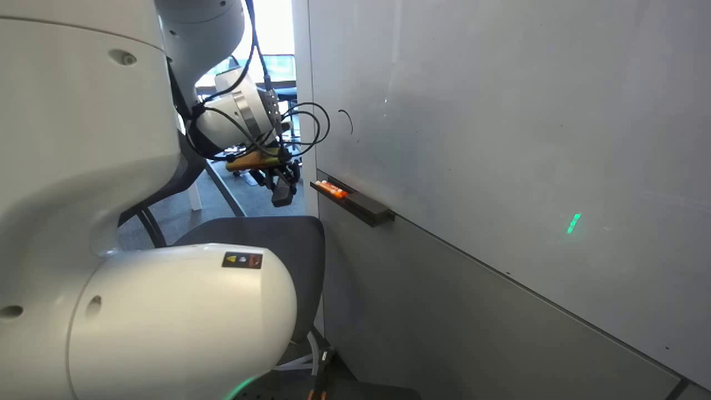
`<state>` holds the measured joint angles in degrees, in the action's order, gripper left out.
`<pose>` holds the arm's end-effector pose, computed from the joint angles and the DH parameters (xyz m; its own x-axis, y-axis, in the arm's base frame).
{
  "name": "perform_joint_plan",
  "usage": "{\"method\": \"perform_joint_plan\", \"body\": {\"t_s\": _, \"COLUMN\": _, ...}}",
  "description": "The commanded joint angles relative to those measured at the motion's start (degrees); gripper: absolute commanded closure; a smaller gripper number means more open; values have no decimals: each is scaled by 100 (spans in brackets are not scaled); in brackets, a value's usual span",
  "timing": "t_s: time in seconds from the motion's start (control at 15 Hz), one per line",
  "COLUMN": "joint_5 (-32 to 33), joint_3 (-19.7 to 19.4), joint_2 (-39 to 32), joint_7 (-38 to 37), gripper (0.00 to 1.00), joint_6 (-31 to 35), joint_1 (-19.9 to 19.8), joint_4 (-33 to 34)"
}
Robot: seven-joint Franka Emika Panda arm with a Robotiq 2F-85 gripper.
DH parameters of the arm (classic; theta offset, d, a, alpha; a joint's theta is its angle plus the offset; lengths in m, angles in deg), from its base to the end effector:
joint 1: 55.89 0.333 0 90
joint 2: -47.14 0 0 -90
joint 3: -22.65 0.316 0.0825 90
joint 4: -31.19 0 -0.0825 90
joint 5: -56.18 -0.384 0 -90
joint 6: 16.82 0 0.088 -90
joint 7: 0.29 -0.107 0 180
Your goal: Erase the drawing on the whiteboard
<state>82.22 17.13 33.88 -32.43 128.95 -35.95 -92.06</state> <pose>0.5602 0.1507 0.3080 0.9642 0.0800 0.2528 0.0227 -0.9748 0.2217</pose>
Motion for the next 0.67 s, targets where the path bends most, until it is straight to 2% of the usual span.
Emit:
{"method": "perform_joint_plan", "body": {"t_s": 0.0, "joint_5": 946, "joint_3": 3, "joint_2": 801, "joint_7": -912, "gripper": 69, "joint_6": -144, "joint_1": -132, "joint_4": -274}}
{"method": "perform_joint_plan", "body": {"t_s": 0.2, "joint_5": 2061, "joint_3": 166, "joint_2": 1232, "joint_7": -1802, "gripper": 69, "joint_6": -24, "joint_1": -424, "joint_4": -255}}
{"method": "perform_joint_plan", "body": {"t_s": 0.53, "joint_5": 3427, "joint_3": 438, "joint_2": 1510, "joint_7": -3409, "gripper": 69, "joint_6": 269, "joint_1": -1081, "joint_4": -74}}
{"method": "perform_joint_plan", "body": {"t_s": 0.6, "joint_5": 3708, "joint_3": 169, "joint_2": 1491, "joint_7": -3781, "gripper": 69, "joint_6": 358, "joint_1": -921, "joint_4": -25}}
